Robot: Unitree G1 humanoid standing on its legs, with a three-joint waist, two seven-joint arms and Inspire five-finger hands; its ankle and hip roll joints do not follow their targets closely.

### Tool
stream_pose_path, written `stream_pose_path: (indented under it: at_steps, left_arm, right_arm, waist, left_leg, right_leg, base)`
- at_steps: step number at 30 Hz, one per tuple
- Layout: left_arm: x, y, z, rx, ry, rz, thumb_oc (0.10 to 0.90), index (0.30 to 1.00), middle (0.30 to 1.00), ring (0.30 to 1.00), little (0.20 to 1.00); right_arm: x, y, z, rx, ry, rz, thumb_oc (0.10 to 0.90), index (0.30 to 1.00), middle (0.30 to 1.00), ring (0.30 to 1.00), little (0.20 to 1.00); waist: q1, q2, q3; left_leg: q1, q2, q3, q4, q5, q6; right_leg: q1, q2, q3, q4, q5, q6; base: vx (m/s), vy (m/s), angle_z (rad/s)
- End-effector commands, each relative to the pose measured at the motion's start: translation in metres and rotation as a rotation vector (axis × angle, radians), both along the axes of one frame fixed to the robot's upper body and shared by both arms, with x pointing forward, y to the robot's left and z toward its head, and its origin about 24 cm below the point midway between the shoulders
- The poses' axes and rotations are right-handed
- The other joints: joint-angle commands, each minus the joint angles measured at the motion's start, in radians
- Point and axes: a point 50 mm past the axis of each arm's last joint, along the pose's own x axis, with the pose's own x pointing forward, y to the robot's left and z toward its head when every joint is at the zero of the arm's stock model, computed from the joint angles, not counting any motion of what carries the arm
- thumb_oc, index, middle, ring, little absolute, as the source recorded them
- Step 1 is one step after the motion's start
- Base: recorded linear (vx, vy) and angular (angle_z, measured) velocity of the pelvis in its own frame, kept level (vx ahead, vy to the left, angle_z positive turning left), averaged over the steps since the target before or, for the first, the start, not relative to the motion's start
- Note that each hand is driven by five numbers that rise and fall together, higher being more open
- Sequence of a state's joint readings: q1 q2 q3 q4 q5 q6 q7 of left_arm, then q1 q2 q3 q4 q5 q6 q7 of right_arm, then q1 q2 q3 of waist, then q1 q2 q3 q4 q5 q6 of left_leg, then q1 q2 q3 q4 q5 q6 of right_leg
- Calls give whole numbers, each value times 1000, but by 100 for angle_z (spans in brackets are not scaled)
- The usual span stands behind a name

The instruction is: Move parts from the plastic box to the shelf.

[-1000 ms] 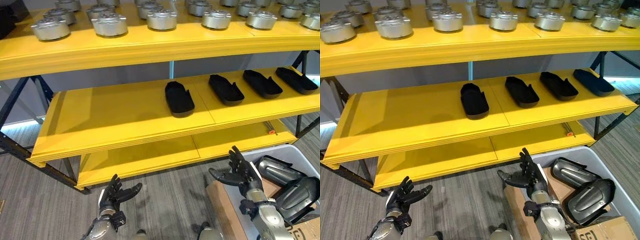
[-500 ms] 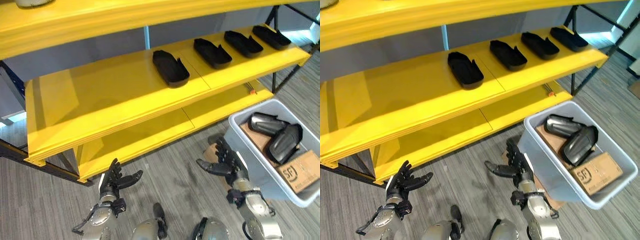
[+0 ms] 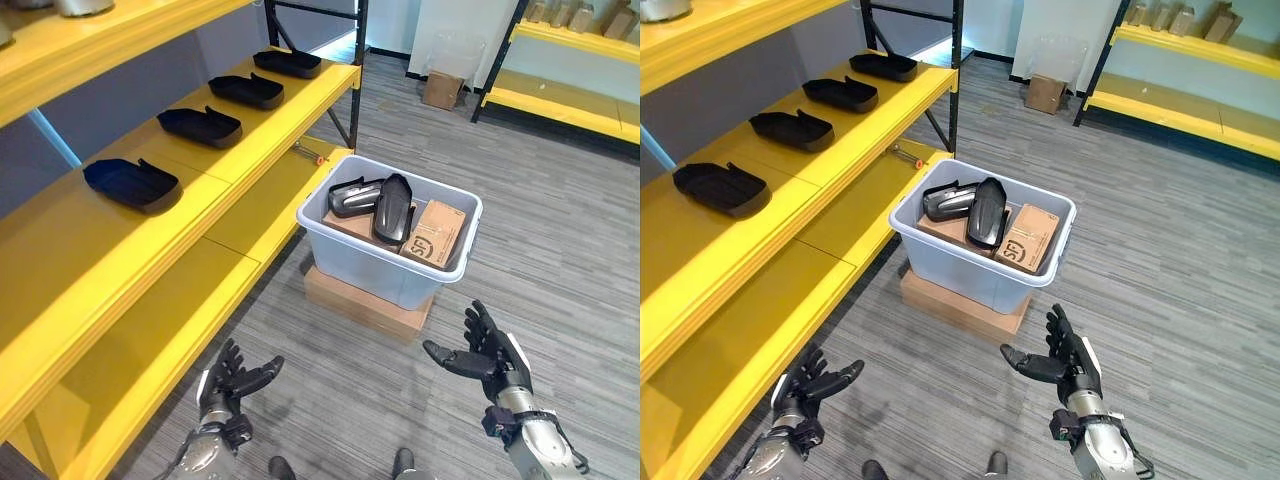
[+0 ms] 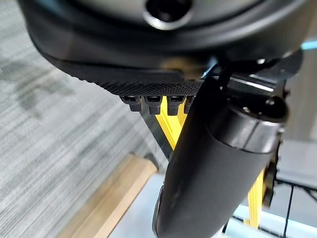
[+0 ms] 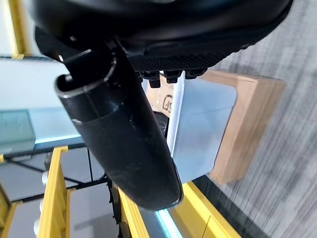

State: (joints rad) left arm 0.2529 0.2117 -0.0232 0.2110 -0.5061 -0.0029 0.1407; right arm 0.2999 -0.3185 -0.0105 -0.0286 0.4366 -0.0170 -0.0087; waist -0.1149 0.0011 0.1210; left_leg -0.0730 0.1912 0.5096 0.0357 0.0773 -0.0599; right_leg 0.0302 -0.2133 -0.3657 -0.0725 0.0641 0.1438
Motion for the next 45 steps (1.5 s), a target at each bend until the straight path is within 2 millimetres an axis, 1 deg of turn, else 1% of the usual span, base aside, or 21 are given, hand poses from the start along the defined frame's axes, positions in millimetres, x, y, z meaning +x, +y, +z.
stream_pose_path:
  at_steps: [1,8,14,17,19,20,21,22,23,24,26,29,30,32,33,35,36,37,38,41,45]
  left_arm:
    - [17,18,40,89,-211,-12,900,1000,1000,1000,1000]
    - [17,12,36,87,-199,-53,900,1000,1000,1000,1000]
    - [27,4,41,92,-229,-92,900,1000,1000,1000,1000]
    - [30,2,42,94,-235,-98,900,1000,1000,1000,1000]
    - [31,3,42,95,-238,-94,900,1000,1000,1000,1000]
    - [31,4,42,95,-238,-87,900,1000,1000,1000,1000]
    - [31,4,42,95,-239,-87,900,1000,1000,1000,1000]
    - [30,6,44,77,-250,-48,900,1000,1000,1000,1000]
    - [30,6,44,77,-250,-48,900,1000,1000,1000,1000]
    - [25,9,43,71,-246,-30,900,1000,1000,1000,1000]
    - [24,9,43,72,-248,-28,900,1000,1000,1000,1000]
    - [25,11,45,79,-253,-21,900,1000,1000,1000,1000]
    - [24,12,44,80,-252,-11,900,1000,1000,1000,1000]
    - [25,14,45,83,-251,4,900,1000,1000,1000,1000]
    - [23,14,42,70,-245,13,900,1000,1000,1000,1000]
    - [23,15,42,65,-244,25,900,1000,1000,1000,1000]
    - [23,16,41,60,-238,29,900,1000,1000,1000,1000]
    - [21,18,41,73,-229,15,900,1000,1000,1000,1000]
    - [21,18,41,74,-229,15,900,1000,1000,1000,1000]
    - [22,27,48,128,-228,-19,900,1000,1000,1000,1000]
    - [23,28,52,142,-232,-50,900,1000,1000,1000,1000]
  right_arm:
    - [32,7,56,31,-332,31,900,1000,1000,1000,1000]
    - [23,-1,52,12,-306,22,900,1000,1000,1000,1000]
    - [19,-6,52,0,-306,8,900,1000,1000,1000,1000]
    - [15,-8,52,-6,-304,13,900,1000,1000,1000,1000]
    - [14,-8,51,-15,-299,14,900,1000,1000,1000,1000]
    - [15,-7,51,-18,-297,21,900,1000,1000,1000,1000]
    - [15,-7,51,-17,-297,21,900,1000,1000,1000,1000]
    - [20,-3,49,-43,-285,52,900,1000,1000,1000,1000]
    - [20,-3,49,-43,-285,52,900,1000,1000,1000,1000]
    - [22,-1,47,-43,-265,80,900,1000,1000,1000,1000]
    - [21,-2,46,-43,-258,80,900,1000,1000,1000,1000]
    - [21,-5,44,-57,-251,73,900,1000,1000,1000,1000]
    - [21,-6,44,-56,-247,69,900,1000,1000,1000,1000]
    - [21,-7,43,-61,-244,67,900,1000,1000,1000,1000]
    - [22,-5,43,-50,-245,75,900,1000,1000,1000,1000]
    - [19,-5,42,-43,-243,67,900,1000,1000,1000,1000]
    - [20,-3,43,-27,-250,66,900,1000,1000,1000,1000]
    - [18,-3,42,-6,-244,66,900,1000,1000,1000,1000]
    - [18,-3,42,-6,-243,66,900,1000,1000,1000,1000]
    - [26,6,42,6,-232,107,900,1000,1000,1000,1000]
    - [30,9,45,8,-245,123,900,1000,1000,1000,1000]
  waist:
    - [14,-19,19]
    - [-20,5,28]
    - [-45,20,38]
    - [-53,17,49]
    - [-54,6,58]
    - [-46,1,67]
    - [-46,1,68]
    - [17,-22,93]
    - [16,-22,92]
    - [65,-43,105]
    - [70,-44,107]
    - [94,-24,127]
    - [96,-21,131]
    - [109,-12,131]
    - [109,-10,124]
    - [107,-20,112]
    - [106,-24,106]
    - [101,-37,96]
    - [102,-38,94]
    - [99,-81,82]
    - [100,-110,69]
  left_leg:
    - [75,83,27,70,-79,-60]
    - [105,121,48,44,-27,-96]
    - [115,157,43,29,33,-125]
    - [111,196,24,60,77,-146]
    - [104,216,9,111,76,-142]
    - [92,221,-22,153,84,-138]
    - [90,224,-25,159,83,-140]
    - [-26,107,-270,226,63,-65]
    - [-28,107,-271,226,63,-65]
    - [-122,-13,-431,185,-23,-35]
    - [-147,-19,-455,179,-13,-37]
    - [-213,-33,-558,104,69,-60]
    - [-213,-28,-583,79,78,-67]
    - [-217,-40,-630,68,84,-75]
    - [-206,-45,-634,74,53,-62]
    - [-213,-53,-616,103,48,-66]
    - [-210,-65,-626,107,31,-52]
    - [-205,-69,-604,104,22,-40]
    - [-206,-69,-603,105,21,-40]
    - [-235,-87,-524,159,-63,6]
    - [-236,-94,-500,218,-118,26]
  right_leg:
    - [32,6,28,12,-60,33]
    - [35,57,49,-2,-84,9]
    - [22,108,70,27,-123,-25]
    - [14,147,96,57,-150,-55]
    - [14,167,115,66,-166,-71]
    - [19,178,127,68,-171,-81]
    - [20,180,126,69,-172,-82]
    - [-1,176,168,90,-165,-98]
    - [-1,176,167,90,-165,-98]
    - [9,164,230,109,-183,-92]
    - [12,163,237,110,-186,-93]
    - [32,173,269,128,-204,-89]
    - [38,174,286,137,-218,-88]
    - [54,178,322,150,-239,-84]
    - [59,176,345,160,-253,-79]
    - [82,157,356,145,-250,-72]
    - [81,146,369,143,-254,-65]
    - [78,128,389,138,-245,-54]
    - [77,128,390,137,-245,-53]
    - [17,72,426,111,-193,-5]
    - [26,50,424,96,-176,13]
  base:
    - [36,-79,-12]
    - [14,-88,-14]
    - [12,-118,-5]
    - [18,-192,-5]
    - [44,-208,-14]
    - [38,-130,-25]
    - [-34,-140,-51]
    - [-56,-75,-66]
    - [95,-112,-150]
    - [187,-38,-123]
    - [144,0,-65]
    - [149,96,-48]
    - [188,146,-34]
    - [194,165,-60]
    - [219,177,-85]
    - [243,195,-102]
    - [272,264,-78]
    - [189,199,-44]
    - [177,230,-14]
    - [182,350,-55]
    - [107,161,-35]
